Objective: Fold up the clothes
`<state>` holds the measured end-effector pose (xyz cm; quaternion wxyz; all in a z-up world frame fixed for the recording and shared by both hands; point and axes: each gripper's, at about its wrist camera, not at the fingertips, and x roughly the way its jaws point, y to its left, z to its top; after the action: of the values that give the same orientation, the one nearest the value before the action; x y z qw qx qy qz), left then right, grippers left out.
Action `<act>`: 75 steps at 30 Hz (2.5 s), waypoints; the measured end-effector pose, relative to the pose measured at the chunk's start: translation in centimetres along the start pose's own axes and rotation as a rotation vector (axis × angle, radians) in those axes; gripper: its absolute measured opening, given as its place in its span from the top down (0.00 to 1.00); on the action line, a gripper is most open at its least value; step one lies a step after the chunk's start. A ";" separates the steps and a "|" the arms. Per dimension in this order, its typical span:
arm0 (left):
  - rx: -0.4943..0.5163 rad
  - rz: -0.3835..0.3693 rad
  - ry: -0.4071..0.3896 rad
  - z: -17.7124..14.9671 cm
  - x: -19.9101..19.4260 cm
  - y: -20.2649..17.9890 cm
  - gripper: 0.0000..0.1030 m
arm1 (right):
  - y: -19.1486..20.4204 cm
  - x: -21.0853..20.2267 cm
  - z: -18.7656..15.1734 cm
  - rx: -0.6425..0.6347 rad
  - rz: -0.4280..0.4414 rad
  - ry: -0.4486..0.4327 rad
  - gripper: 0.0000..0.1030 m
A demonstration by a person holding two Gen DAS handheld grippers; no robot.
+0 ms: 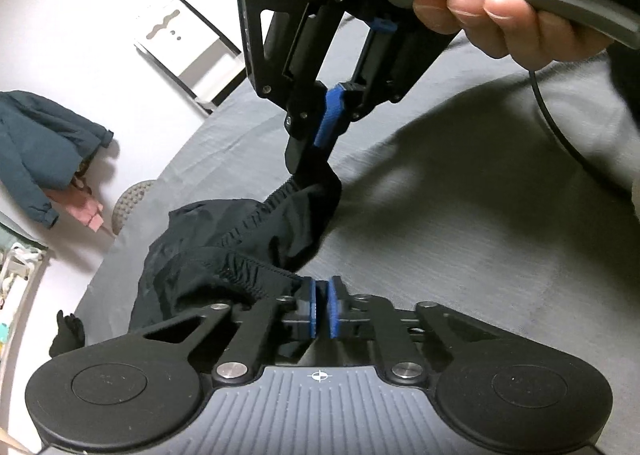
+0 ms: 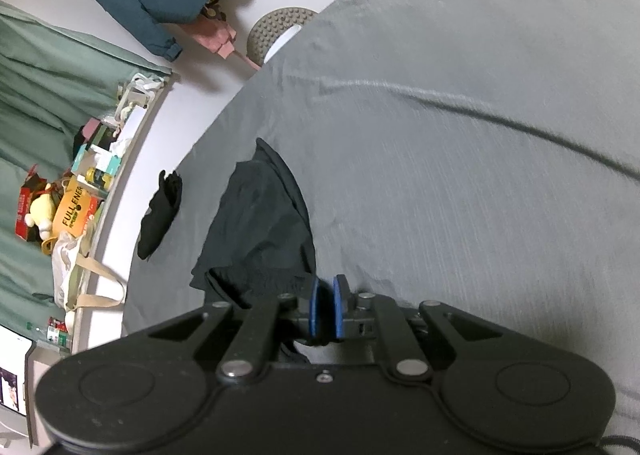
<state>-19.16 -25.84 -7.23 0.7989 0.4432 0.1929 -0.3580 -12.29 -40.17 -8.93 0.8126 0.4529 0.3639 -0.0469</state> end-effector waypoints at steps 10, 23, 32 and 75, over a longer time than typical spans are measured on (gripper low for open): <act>-0.128 -0.037 0.035 -0.8 0.7 2.5 0.97 | -0.4 1.4 -0.2 0.023 0.005 0.028 0.68; 0.046 0.062 0.055 -0.5 0.5 0.5 0.82 | -0.6 1.6 -0.3 0.034 0.009 0.038 0.70; 0.234 0.111 0.017 -0.4 0.0 -0.7 0.60 | -0.7 1.4 -0.3 0.039 0.010 0.041 0.70; -0.699 0.038 -0.294 -6.9 -6.7 21.0 0.97 | 8.6 -14.7 0.3 -0.314 0.036 -0.552 0.96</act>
<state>-7.94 -9.94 5.24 0.9275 0.0914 0.1784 -0.3155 -19.38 -39.11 6.51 0.9413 0.2986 0.1244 -0.0967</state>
